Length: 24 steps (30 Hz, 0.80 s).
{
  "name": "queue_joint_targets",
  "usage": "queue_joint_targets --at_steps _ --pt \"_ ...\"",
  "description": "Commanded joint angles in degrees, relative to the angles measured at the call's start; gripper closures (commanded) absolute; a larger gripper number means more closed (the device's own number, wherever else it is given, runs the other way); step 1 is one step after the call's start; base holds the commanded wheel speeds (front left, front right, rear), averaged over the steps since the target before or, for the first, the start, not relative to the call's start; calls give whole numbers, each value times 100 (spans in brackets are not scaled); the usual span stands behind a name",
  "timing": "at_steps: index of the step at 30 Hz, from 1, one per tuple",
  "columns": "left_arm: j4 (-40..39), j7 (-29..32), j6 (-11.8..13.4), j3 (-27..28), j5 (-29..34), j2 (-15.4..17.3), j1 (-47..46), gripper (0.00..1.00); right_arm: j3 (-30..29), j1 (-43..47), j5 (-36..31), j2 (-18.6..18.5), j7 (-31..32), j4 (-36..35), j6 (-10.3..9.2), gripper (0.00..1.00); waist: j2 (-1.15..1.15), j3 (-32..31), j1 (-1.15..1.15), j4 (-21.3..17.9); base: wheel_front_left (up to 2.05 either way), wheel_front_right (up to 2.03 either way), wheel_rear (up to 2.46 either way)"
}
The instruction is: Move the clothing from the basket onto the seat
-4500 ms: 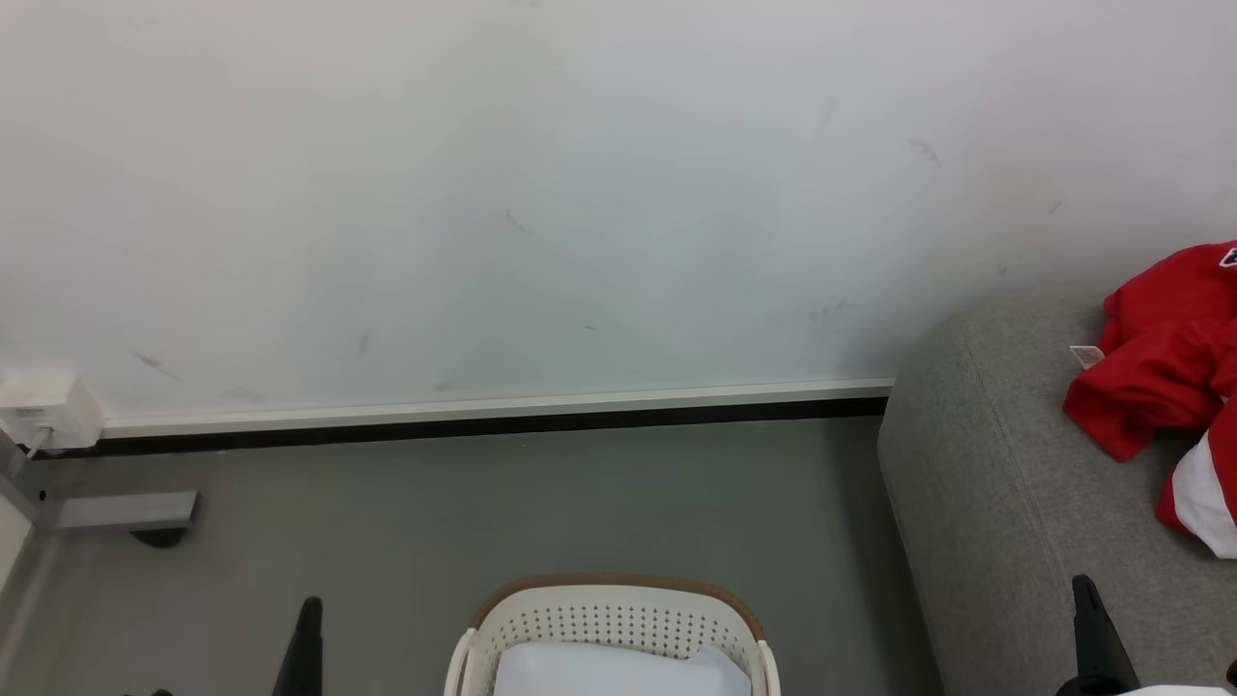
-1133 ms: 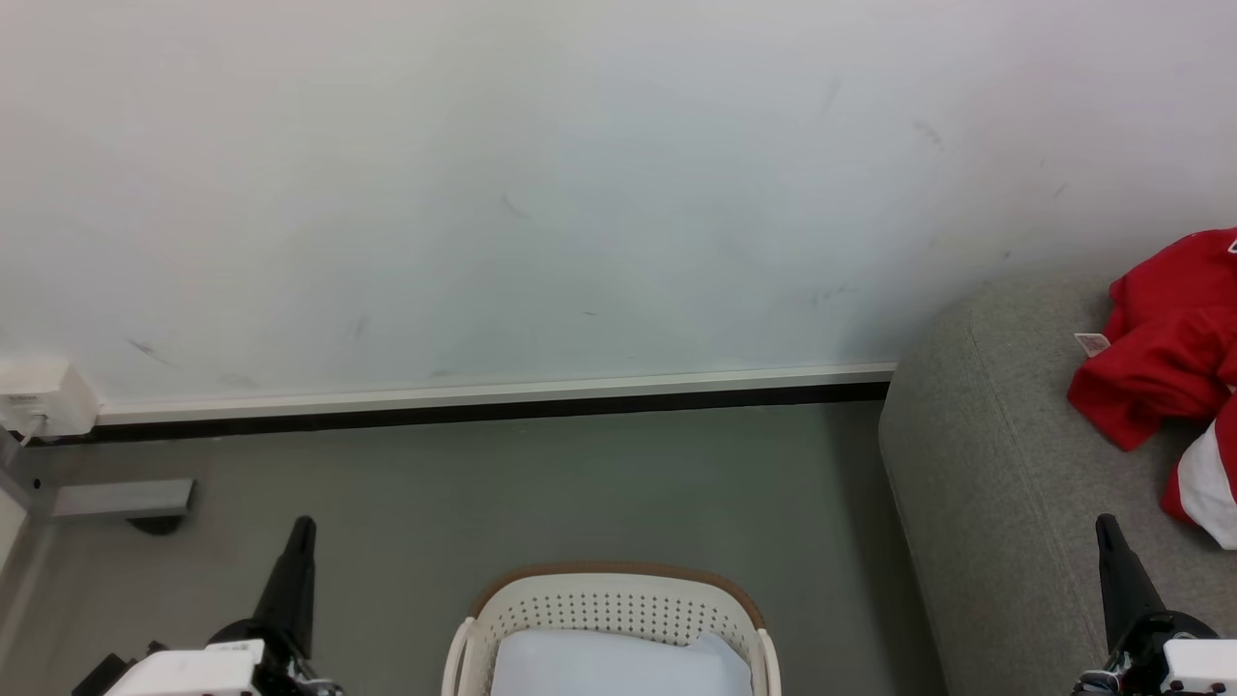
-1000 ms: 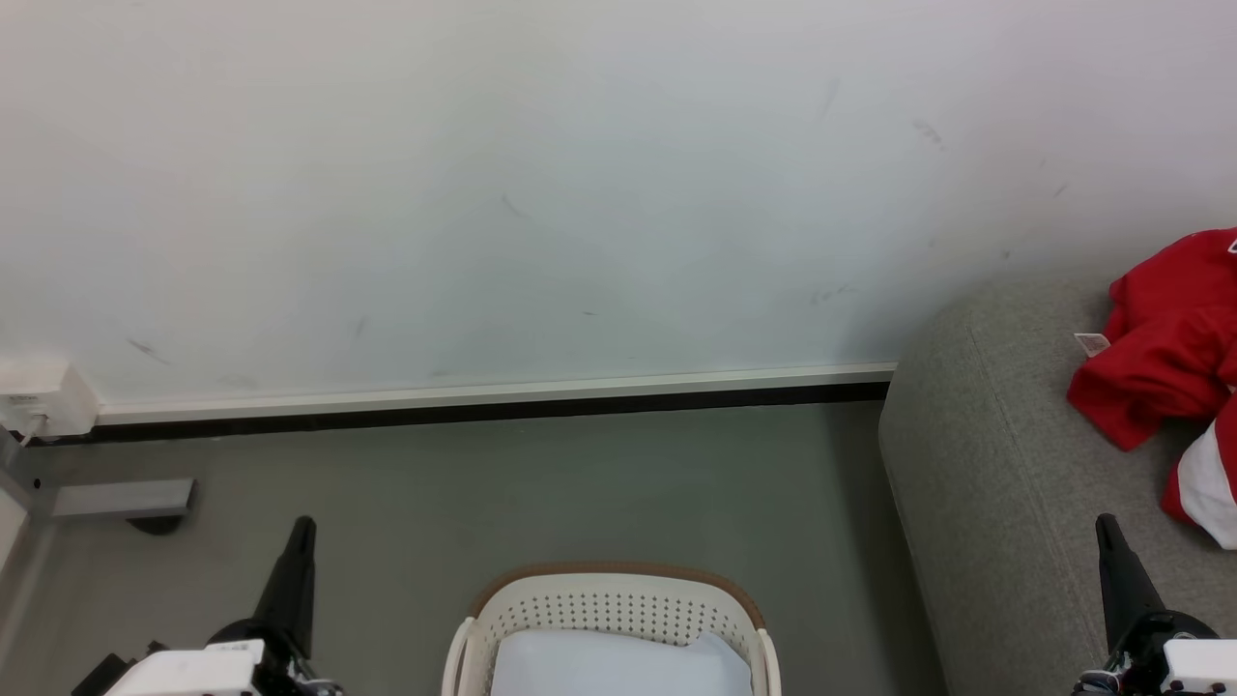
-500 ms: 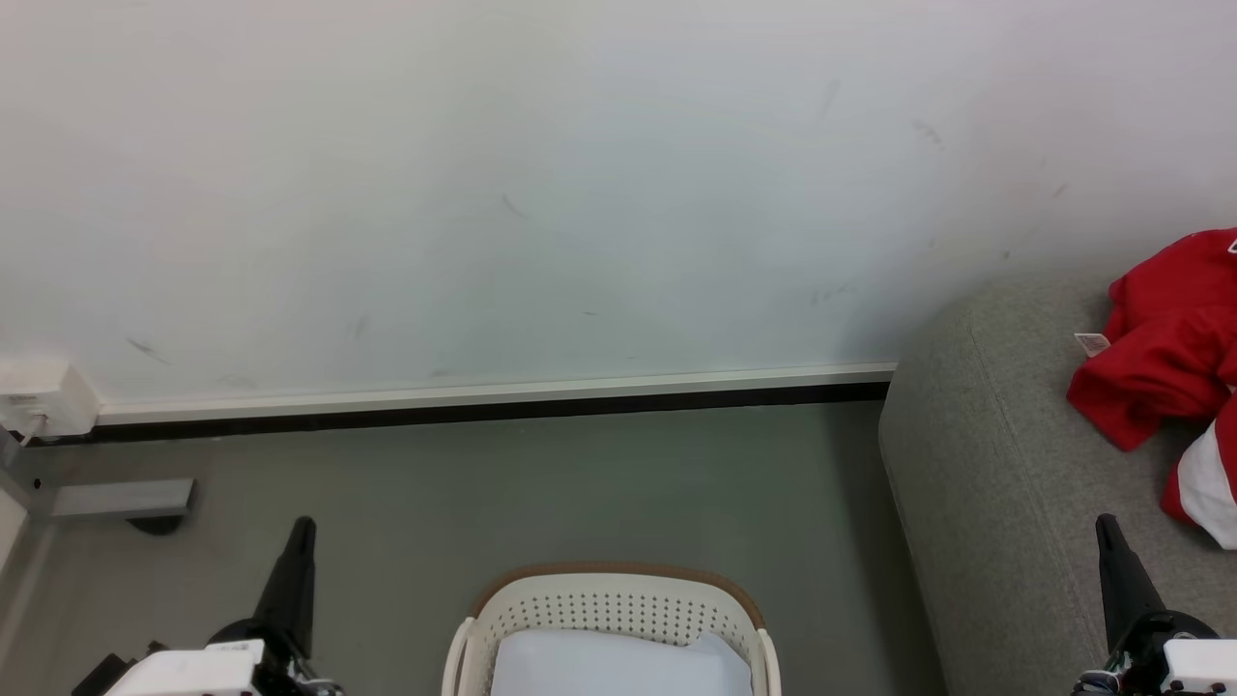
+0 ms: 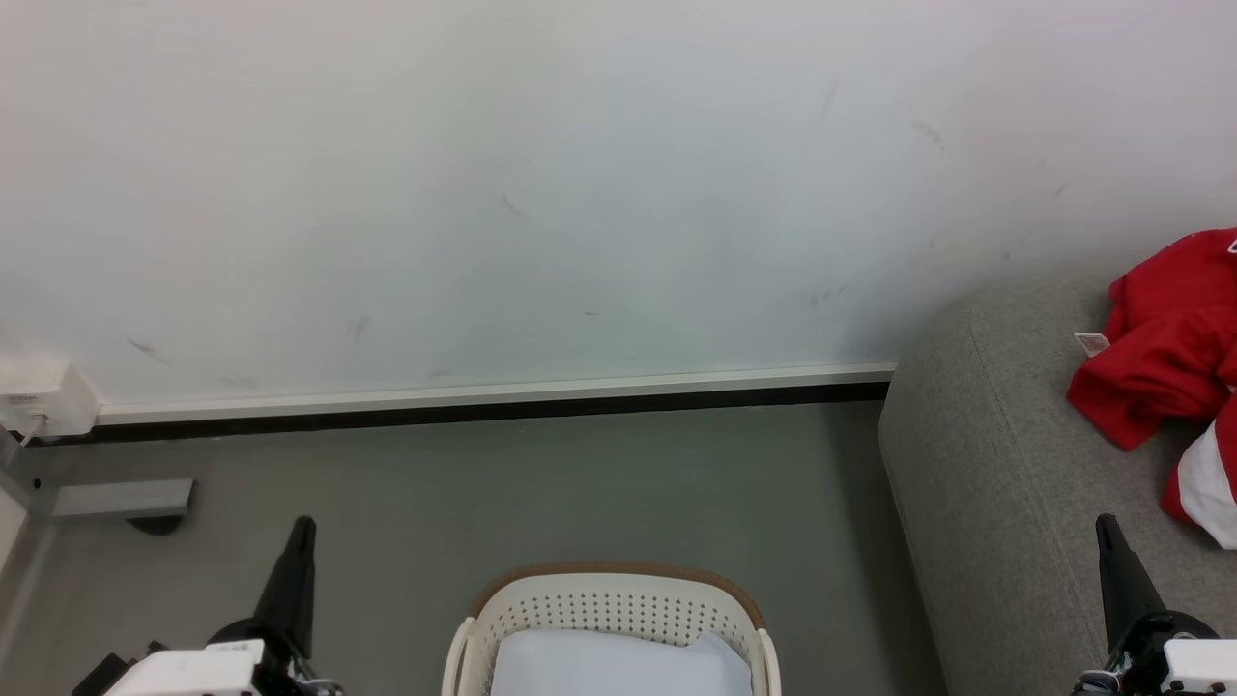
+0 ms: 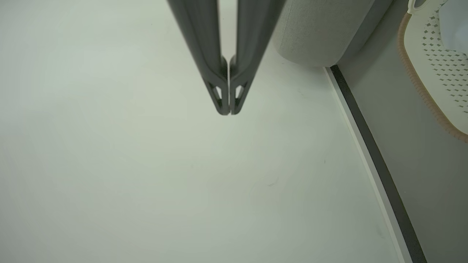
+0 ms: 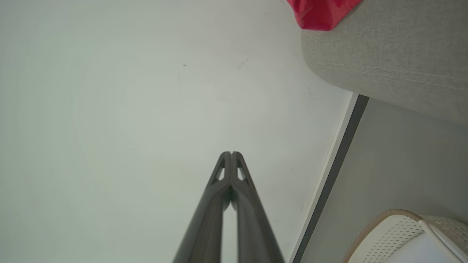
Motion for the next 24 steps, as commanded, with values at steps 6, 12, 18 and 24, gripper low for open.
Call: queue_joint_targets --at_steps 6,12,18,24 --pt "-14 21 -20 7 -81 42 -41 100 -21 -71 8 -40 18 -26 -12 100 0 0 0 0 0 0 0" --pt "-14 22 -20 7 -81 42 -41 100 -21 -71 8 -41 18 -26 -12 100 0 0 0 0 0 0 0" --pt "-14 22 -20 7 -81 42 -41 100 -21 -71 8 -41 18 -26 -12 100 0 0 0 0 0 0 0" --pt "-14 21 -20 7 -82 42 -41 100 -21 -71 8 -41 18 -26 -12 100 0 0 0 0 0 0 0"
